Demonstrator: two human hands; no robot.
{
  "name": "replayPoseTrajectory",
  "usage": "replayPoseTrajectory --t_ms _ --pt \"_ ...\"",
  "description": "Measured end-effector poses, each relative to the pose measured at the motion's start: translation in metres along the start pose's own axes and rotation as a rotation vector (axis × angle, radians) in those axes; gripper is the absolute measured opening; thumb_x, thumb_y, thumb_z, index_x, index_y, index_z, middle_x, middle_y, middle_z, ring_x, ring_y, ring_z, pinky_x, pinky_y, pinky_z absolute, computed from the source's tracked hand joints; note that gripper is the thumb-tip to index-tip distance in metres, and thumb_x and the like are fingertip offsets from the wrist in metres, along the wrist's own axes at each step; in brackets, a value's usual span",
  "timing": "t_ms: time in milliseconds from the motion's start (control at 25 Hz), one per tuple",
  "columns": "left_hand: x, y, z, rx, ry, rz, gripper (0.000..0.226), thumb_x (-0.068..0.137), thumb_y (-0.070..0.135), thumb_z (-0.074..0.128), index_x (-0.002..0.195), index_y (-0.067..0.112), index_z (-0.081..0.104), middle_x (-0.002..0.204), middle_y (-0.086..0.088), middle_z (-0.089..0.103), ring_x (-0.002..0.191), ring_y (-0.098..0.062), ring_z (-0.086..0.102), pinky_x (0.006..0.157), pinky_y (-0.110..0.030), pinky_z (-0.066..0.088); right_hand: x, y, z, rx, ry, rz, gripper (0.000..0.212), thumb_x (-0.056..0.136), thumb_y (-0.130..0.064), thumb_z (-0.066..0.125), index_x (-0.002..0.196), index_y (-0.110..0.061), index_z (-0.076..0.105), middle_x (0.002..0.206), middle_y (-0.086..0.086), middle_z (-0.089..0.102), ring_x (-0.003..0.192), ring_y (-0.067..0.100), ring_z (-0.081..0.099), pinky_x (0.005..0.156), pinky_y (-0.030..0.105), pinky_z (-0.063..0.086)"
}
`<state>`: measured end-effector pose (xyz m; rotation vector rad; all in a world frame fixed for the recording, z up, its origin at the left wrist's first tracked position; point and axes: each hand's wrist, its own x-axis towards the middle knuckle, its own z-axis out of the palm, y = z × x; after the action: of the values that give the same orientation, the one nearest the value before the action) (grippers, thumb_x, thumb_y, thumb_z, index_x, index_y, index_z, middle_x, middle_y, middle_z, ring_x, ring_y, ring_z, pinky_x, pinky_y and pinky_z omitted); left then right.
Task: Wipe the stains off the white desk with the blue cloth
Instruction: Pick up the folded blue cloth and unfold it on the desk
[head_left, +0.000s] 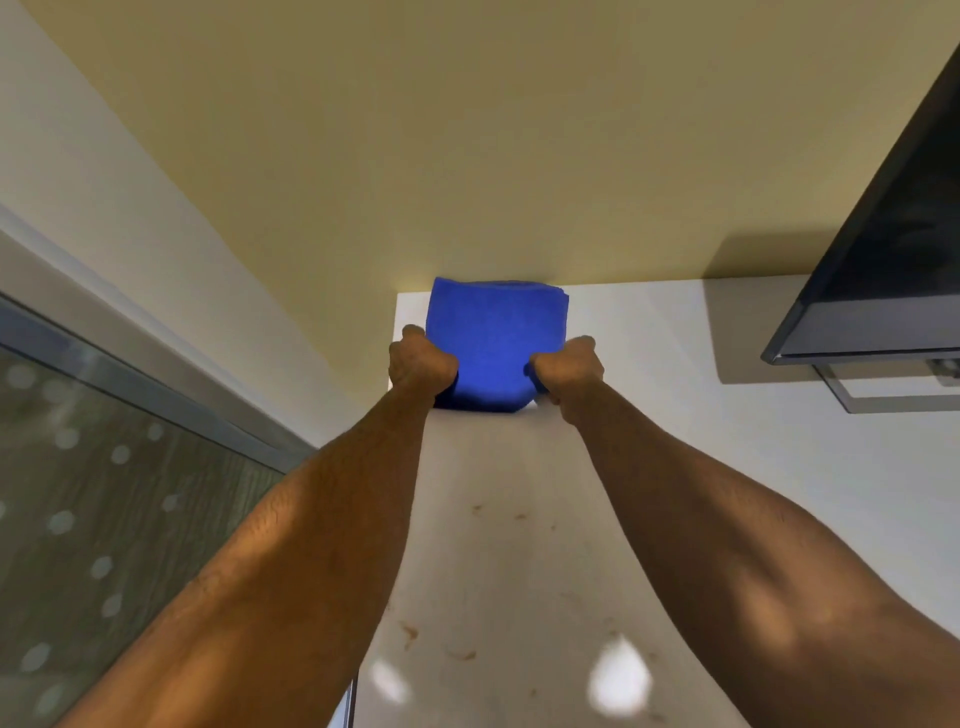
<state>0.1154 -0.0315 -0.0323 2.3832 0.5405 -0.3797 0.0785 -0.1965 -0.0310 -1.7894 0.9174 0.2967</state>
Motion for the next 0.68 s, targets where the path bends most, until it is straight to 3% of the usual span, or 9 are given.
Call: replayPoseTrajectory --t_ms 160,240,360,480,680 --pt "0.004 0.001 -0.009 -0.135 -0.123 0.118 0.07 0.082 0.001 0.051 0.144 0.028 0.033 0.132 -0.011 0.052 0.112 -0.031 0.057 0.091 -0.037 0.052 0.001 0.002 -0.006 -0.035 -0.09 -0.19 0.071 0.08 -0.005 0.056 0.143 -0.026 0.031 0.131 0.006 0.049 0.108 0.031 0.055 0.085 0.038 0.052" --pt "0.001 0.005 -0.017 -0.199 -0.205 0.193 0.069 0.081 -0.001 0.051 0.143 0.027 0.039 0.139 -0.004 0.05 0.121 -0.027 0.053 0.099 -0.034 0.048 0.002 -0.001 -0.019 0.001 -0.1 -0.232 0.061 0.077 0.0 0.053 0.132 -0.025 0.051 0.122 0.004 0.057 0.091 0.022 0.06 0.07 0.026 0.048" --pt "-0.011 0.021 -0.023 -0.249 -0.259 0.199 0.058 0.083 -0.001 0.056 0.138 0.019 0.051 0.145 -0.006 0.048 0.124 -0.026 0.052 0.101 -0.032 0.047 -0.004 -0.016 -0.052 -0.006 -0.086 -0.222 0.043 0.077 0.001 0.053 0.111 -0.021 0.068 0.089 0.003 0.063 0.058 0.01 0.05 0.047 0.017 0.037" --pt "-0.039 0.038 -0.021 -0.384 -0.285 0.184 0.06 0.084 0.002 0.058 0.14 0.017 0.048 0.142 -0.007 0.051 0.118 -0.025 0.057 0.094 -0.031 0.05 -0.021 -0.021 -0.098 -0.015 -0.044 -0.284 0.045 0.078 0.002 0.049 0.112 -0.022 0.067 0.095 0.005 0.062 0.059 0.011 0.049 0.045 0.016 0.037" --pt "-0.119 0.032 0.011 -0.394 -0.355 0.377 0.062 0.083 0.006 0.065 0.141 0.011 0.044 0.144 -0.01 0.05 0.126 -0.025 0.054 0.108 -0.039 0.043 -0.064 0.031 -0.175 -0.094 0.034 -0.349 0.052 0.078 0.001 0.047 0.116 -0.029 0.066 0.115 -0.002 0.061 0.076 0.002 0.055 0.056 0.012 0.043"
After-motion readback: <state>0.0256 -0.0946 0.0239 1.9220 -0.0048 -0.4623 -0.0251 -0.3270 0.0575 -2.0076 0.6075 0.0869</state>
